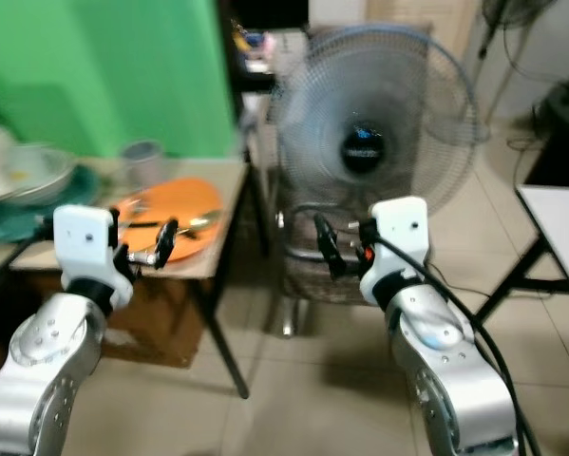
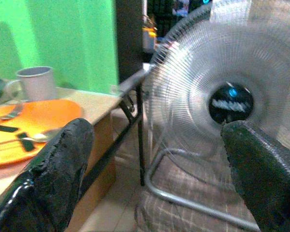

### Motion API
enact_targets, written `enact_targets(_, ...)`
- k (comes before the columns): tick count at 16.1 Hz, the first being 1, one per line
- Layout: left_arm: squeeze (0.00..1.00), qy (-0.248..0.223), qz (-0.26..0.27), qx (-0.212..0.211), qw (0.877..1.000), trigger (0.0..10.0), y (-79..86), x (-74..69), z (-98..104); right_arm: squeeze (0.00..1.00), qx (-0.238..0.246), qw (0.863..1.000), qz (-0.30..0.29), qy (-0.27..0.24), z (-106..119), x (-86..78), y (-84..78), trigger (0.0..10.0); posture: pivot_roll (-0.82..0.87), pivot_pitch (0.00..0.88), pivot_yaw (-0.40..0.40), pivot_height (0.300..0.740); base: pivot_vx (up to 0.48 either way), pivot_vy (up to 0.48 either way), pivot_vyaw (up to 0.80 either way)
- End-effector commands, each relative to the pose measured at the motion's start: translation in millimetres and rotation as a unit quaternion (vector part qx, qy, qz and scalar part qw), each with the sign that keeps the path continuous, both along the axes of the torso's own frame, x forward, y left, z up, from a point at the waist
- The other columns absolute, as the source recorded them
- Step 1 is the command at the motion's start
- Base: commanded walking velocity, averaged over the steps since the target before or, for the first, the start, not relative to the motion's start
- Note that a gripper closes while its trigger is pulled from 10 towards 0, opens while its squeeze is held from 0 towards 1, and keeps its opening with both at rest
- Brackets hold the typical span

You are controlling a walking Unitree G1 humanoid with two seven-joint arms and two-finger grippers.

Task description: Setting the table

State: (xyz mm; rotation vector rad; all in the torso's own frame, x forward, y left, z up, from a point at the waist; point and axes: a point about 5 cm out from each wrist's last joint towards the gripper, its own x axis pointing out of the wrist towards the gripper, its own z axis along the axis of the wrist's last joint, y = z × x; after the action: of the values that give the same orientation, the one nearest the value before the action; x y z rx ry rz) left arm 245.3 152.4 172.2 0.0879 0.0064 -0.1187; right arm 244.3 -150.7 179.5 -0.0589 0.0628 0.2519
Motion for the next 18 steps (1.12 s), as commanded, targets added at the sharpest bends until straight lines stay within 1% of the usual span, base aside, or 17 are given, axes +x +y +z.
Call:
enact_targets(1,0.0,0.006,0.019,0.008,1.0,10.0,7.9,-1.0,-3,1.0,0.002,1.0,0.017,-0.002,3,0.1,6.2,10.0,-0.03,0.0,0.057,0.74,0.0,0.0,0.72)
enact_targets(5,0.0,0.003,0.017,0.003,1.0,10.0,8.8,-1.8,-2,1.0,0.002,1.0,0.013,0.009,-1,0.8,6.7,10.0,-0.02,0.0,0.054,0.74,0.0,0.0,0.0)
enact_targets(7,0.0,0.006,0.017,0.003,1.0,10.0,10.1,-3.6,-3,1.0,-0.003,1.0,0.002,0.009,-1,1.4,4.8,10.0,-0.02,0.0,0.055,0.74,0.262,0.0,0.0)
enact_targets(9,0.0,0.014,0.013,0.01,1.0,10.0,13.8,-4.8,-6,1.0,0.01,1.0,-0.019,0.017,-6,1.7,2.9,10.0,-0.01,0.0,0.071,0.74,0.306,0.0,0.0)
enact_targets(11,0.0,0.014,0.012,0.012,1.0,10.0,14.6,-4.7,-5,1.0,0.01,0.999,-0.032,0.022,-8,1.5,1.3,10.0,0.0,0.0,0.073,0.74,0.309,0.0,0.0)
enact_targets(13,0.0,0.016,0.011,0.016,1.0,10.0,16.4,-6.3,-5,1.0,0.014,0.999,-0.03,0.022,-9,1.2,2.8,10.0,0.02,0.0,0.076,0.74,0.313,0.0,0.0)
enact_targets(15,0.0,0.017,0.006,0.027,0.999,10.0,18.0,-11.6,-4,1.0,0.013,0.999,-0.017,0.027,-14,-0.5,6.9,10.0,0.04,0.0,0.077,0.74,0.317,0.0,0.0)
enact_targets(17,0.0,0.018,-0.005,0.028,0.999,10.0,18.4,-11.4,-2,1.0,0.019,1.0,-0.001,0.025,-13,-0.7,10.8,10.0,0.04,0.0,0.086,0.74,0.322,0.0,0.8)
enact_targets(18,0.0,0.018,-0.012,0.031,0.999,10.0,16.3,-9.5,-3,1.0,0.021,0.999,0.0,0.024,-12,0.0,10.2,10.0,0.04,0.0,0.085,0.74,0.322,0.0,0.8)
